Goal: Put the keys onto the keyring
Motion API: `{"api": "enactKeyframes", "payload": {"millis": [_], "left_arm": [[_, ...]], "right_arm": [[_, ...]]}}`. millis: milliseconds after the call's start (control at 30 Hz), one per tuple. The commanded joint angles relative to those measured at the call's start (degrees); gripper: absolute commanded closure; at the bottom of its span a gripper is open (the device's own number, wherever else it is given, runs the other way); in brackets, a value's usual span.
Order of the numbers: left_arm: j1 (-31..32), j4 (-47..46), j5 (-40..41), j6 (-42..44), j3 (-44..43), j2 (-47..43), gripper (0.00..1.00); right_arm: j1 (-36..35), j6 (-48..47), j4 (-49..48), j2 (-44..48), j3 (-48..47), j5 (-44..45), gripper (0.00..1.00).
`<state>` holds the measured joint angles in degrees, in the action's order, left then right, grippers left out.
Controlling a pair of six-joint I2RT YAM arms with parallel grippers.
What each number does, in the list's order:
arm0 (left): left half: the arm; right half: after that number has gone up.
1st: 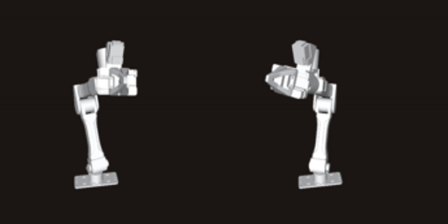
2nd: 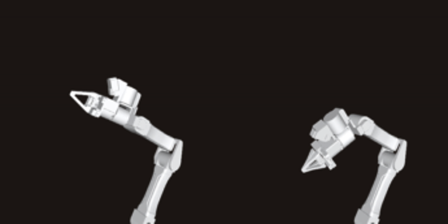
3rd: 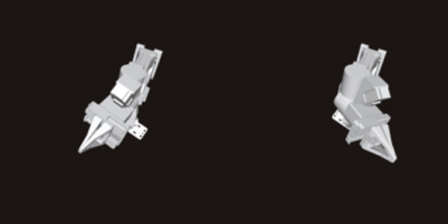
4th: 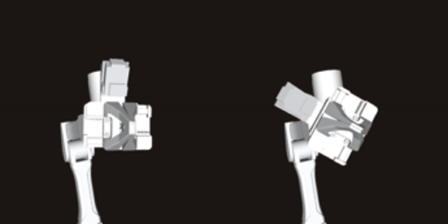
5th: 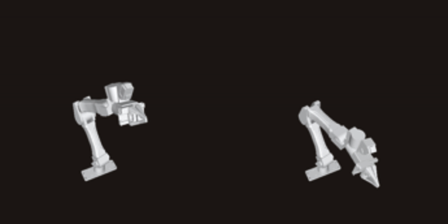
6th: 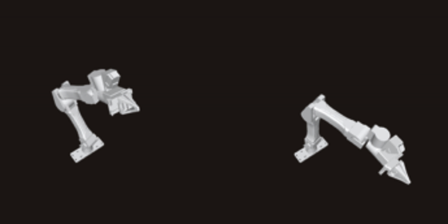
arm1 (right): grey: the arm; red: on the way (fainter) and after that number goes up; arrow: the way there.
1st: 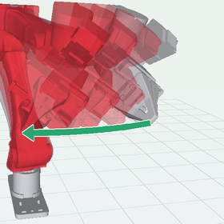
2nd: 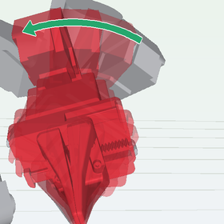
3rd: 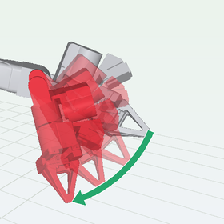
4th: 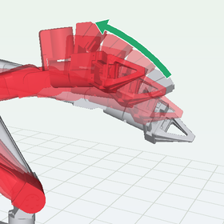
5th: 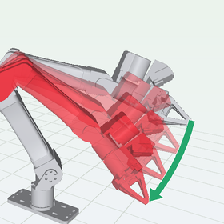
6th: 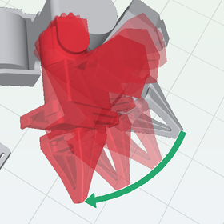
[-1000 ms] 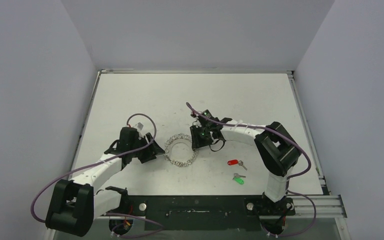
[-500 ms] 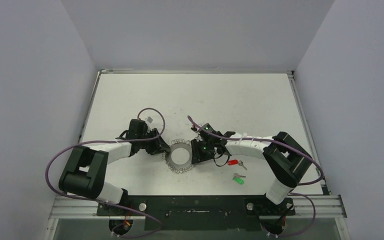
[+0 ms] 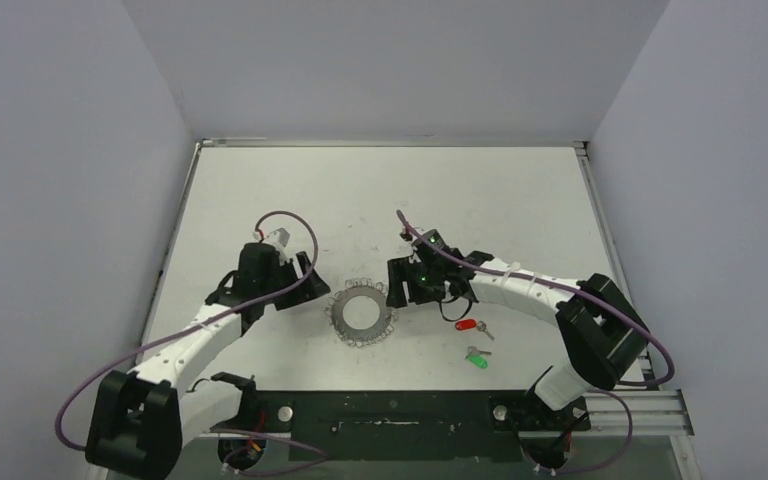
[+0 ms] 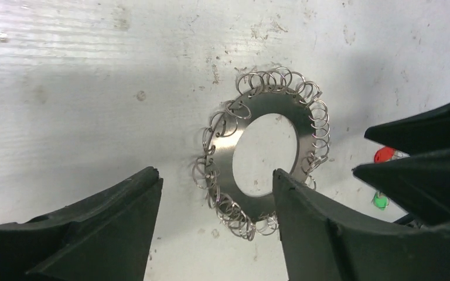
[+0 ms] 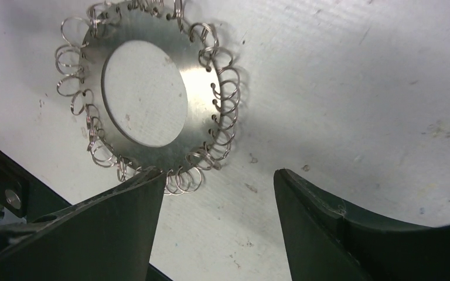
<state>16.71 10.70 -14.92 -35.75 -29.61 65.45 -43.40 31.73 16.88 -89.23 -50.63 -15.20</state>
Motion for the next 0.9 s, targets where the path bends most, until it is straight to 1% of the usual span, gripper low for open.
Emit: {"api": "enactKeyframes", "payload": {"millis": [0, 33, 100, 133, 200, 267, 433, 567, 633, 767, 867], "left_arm": [[-0.79, 6.96, 5.72, 1.88, 2.16, -12.03, 0.27], [-0.88, 7.54, 5.89, 1.48, 3.04, -13.80, 0.21], [-1.05, 7.42, 5.62, -0.08, 5.28, -18.45, 0.06], [-1.14, 6.25, 4.36, -1.03, 6.88, -20.94, 0.03], [-1.28, 2.01, 1.32, -2.85, 11.06, -23.50, 0.03], [-1.28, -0.37, -0.53, -5.34, 13.71, -24.45, 0.03], [-1.21, -3.43, -3.58, -7.41, 15.98, -21.50, 0.03], [-0.26, -6.55, -5.76, -7.56, 15.63, -17.52, 0.15], [0.83, -8.29, -5.38, -7.59, 15.42, -14.93, 0.21], [4.06, -8.44, -2.06, -6.82, 13.27, -10.24, 0.29], [7.97, -8.47, 1.22, -6.24, 11.21, -6.61, 0.34]], "right_arm": [[1.98, -2.09, -0.91, 1.02, -3.35, 0.84, 0.31], [2.37, -2.28, -1.15, 0.73, -3.36, 0.52, 0.30], [3.00, -2.35, -1.83, 0.26, -3.34, -0.16, 0.31], [3.15, -2.33, -2.18, 0.01, -3.33, -0.55, 0.30], [3.11, -2.12, -2.50, -0.57, -3.38, -1.18, 0.30], [2.75, -1.96, -2.72, -1.07, -3.42, -1.75, 0.31], [1.34, -2.02, -2.94, -1.53, -2.93, -2.02, 0.32], [0.88, -1.37, -4.09, -2.36, -1.85, -2.42, 0.33], [0.71, -1.23, -4.52, -2.80, -1.52, -2.68, 0.34], [0.59, -1.09, -4.73, -3.93, -1.78, -2.86, 0.38], [0.51, -1.27, -4.66, -4.56, -2.07, -2.84, 0.41]]}}
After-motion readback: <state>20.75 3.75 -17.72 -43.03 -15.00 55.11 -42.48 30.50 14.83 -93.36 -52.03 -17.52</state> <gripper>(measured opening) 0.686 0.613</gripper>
